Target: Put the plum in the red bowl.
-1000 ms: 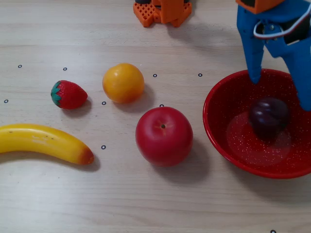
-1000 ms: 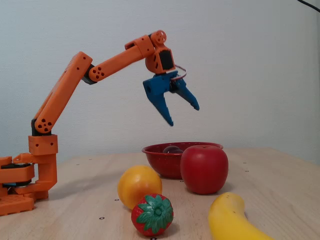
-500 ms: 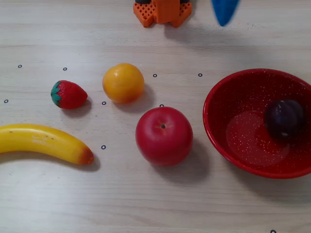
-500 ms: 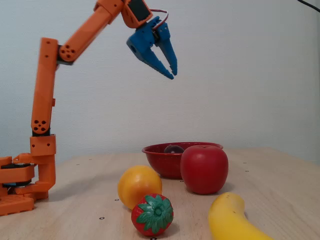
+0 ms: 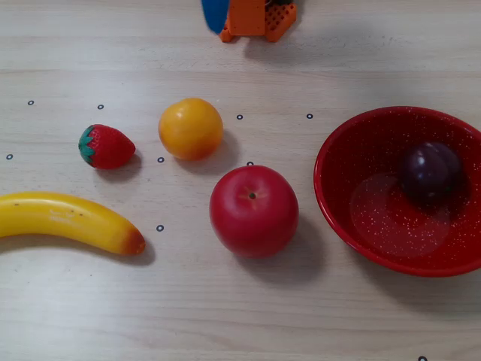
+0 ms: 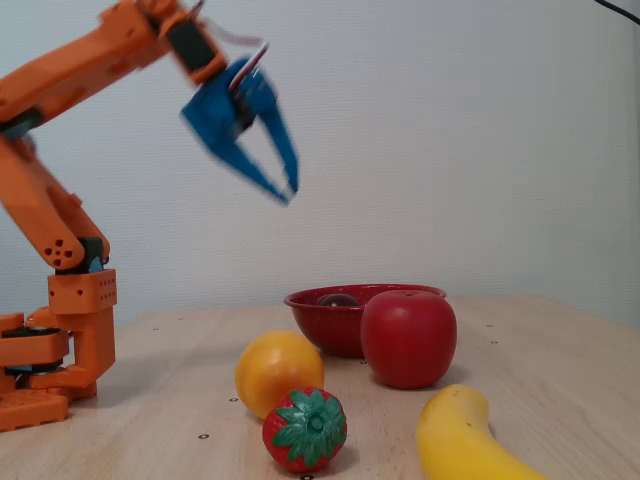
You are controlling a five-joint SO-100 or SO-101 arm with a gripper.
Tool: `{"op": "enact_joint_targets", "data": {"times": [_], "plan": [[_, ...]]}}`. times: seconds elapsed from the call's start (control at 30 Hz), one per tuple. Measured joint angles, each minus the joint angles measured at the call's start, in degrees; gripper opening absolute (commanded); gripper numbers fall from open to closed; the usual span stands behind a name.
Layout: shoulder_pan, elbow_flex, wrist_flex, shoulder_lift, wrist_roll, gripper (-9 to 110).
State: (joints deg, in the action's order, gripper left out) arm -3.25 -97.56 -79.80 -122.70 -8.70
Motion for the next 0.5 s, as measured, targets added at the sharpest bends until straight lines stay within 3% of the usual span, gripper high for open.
{"op": "enact_joint_targets", "data": {"times": [0.5], "plan": [[0.0,-49.1,10.5,-44.9,-1.1,0]]}}
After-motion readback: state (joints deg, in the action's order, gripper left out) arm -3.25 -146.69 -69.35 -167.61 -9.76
